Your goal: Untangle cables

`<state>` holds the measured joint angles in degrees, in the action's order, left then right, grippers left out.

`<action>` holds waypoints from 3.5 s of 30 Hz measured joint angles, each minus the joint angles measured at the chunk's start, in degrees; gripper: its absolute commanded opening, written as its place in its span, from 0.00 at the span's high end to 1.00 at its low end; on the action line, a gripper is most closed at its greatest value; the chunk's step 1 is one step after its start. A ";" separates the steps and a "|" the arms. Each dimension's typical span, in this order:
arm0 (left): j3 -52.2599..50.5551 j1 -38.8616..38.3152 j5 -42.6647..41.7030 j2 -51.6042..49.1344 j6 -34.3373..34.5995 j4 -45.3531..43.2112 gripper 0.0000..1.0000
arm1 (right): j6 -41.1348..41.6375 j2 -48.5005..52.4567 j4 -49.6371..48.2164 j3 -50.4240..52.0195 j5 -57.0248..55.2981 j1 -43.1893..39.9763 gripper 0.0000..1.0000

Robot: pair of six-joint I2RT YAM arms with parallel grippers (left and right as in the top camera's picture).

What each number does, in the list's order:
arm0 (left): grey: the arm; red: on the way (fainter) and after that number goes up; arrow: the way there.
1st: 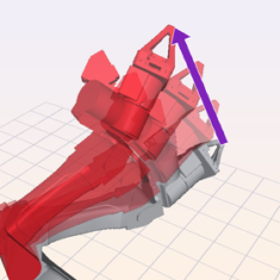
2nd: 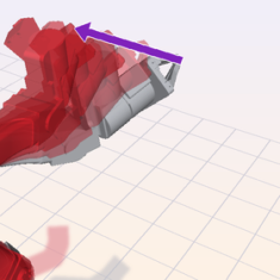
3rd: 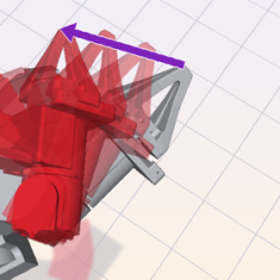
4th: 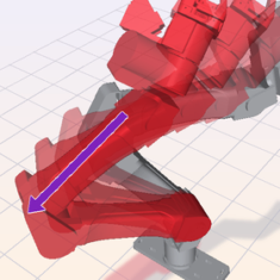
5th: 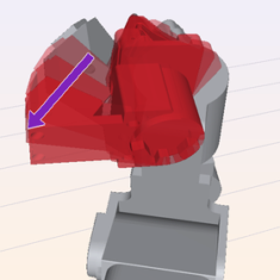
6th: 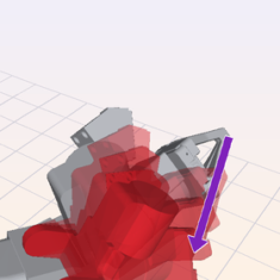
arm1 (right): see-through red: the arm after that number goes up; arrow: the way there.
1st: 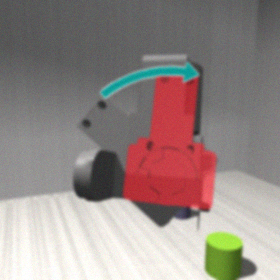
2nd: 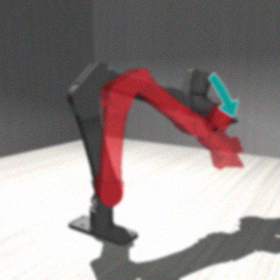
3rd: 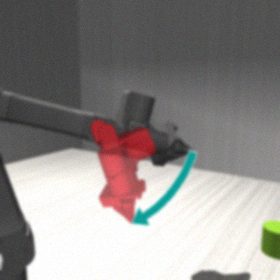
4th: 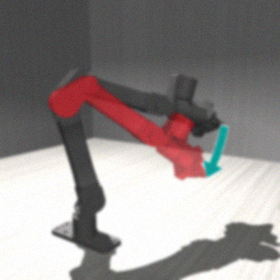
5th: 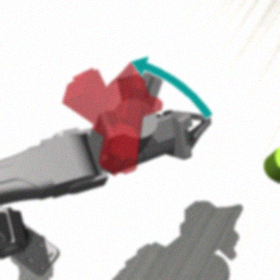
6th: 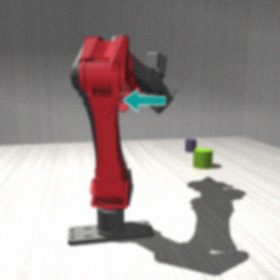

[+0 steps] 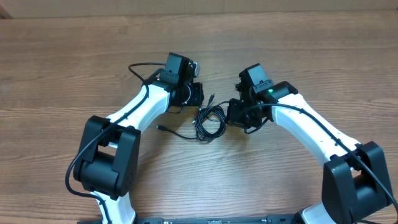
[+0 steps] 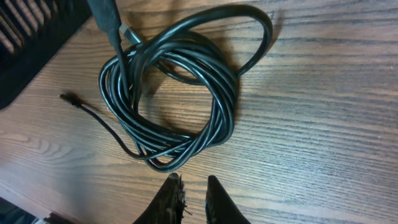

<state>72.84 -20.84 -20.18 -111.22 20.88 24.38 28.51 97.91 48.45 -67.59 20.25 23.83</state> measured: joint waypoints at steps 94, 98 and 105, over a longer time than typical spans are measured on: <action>-0.72 17.86 -40.96 5.95 -47.01 9.88 0.96 | 17.57 6.84 -16.28 0.15 18.84 -8.83 0.37; -0.74 18.88 -43.85 5.92 -47.04 9.94 0.96 | 19.50 6.84 -17.97 0.15 16.04 -8.81 0.39; -0.74 19.71 -46.38 5.95 -47.04 10.10 0.96 | 19.47 8.15 -22.36 0.17 11.85 -6.80 0.41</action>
<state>72.10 -1.13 -66.57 -105.27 -26.15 34.48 47.99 106.06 26.09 -67.42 32.10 17.04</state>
